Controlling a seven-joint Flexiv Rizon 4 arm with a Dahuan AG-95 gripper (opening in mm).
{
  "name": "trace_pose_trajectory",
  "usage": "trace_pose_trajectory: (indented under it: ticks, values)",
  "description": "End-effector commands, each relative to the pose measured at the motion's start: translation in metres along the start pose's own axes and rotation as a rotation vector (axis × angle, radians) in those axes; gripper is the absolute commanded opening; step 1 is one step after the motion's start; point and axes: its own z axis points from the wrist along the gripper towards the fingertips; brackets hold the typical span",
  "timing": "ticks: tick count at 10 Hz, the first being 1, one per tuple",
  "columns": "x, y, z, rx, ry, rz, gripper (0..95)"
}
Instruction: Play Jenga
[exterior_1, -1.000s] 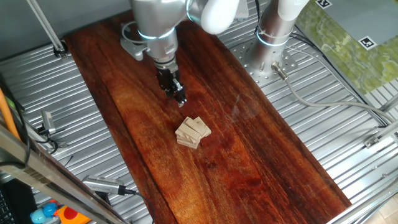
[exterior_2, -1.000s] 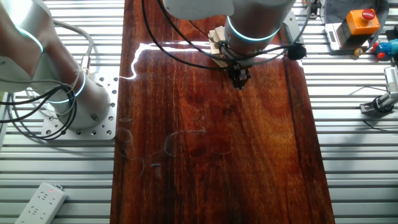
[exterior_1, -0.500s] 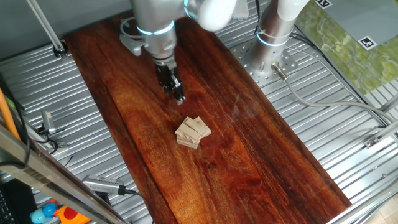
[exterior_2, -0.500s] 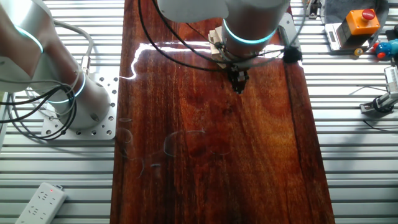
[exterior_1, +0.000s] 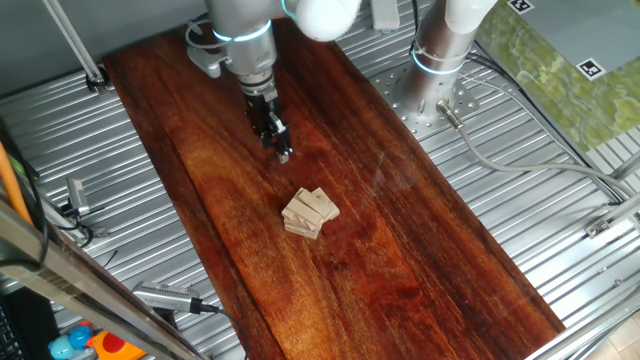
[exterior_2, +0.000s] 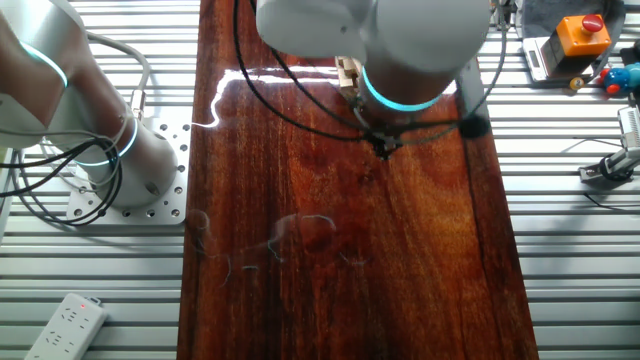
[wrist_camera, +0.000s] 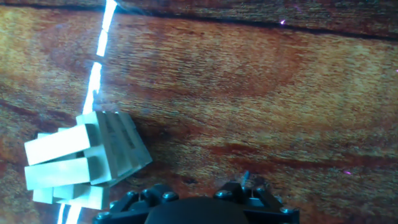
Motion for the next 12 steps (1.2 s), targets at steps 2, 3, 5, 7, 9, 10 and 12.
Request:
trace_pose_trajectory:
  ticks: [2,3,5,7,9,10,12]
  values:
    - [0.0,-0.001,0.003,-0.026,0.007,-0.005,76.0]
    - [0.0,-0.001,0.003,-0.025,0.008,-0.002,76.0]
    - [-0.001,0.0,0.003,-0.016,0.004,0.003,76.0]
    - [-0.001,0.0,0.003,-0.025,-0.022,-0.023,76.0]
    - [-0.001,0.002,0.005,-0.034,-0.051,-0.03,76.0]
    - [-0.003,0.005,0.007,-0.03,-0.057,-0.048,76.0]
    - [-0.006,0.016,0.015,-0.037,-0.05,-0.052,76.0]
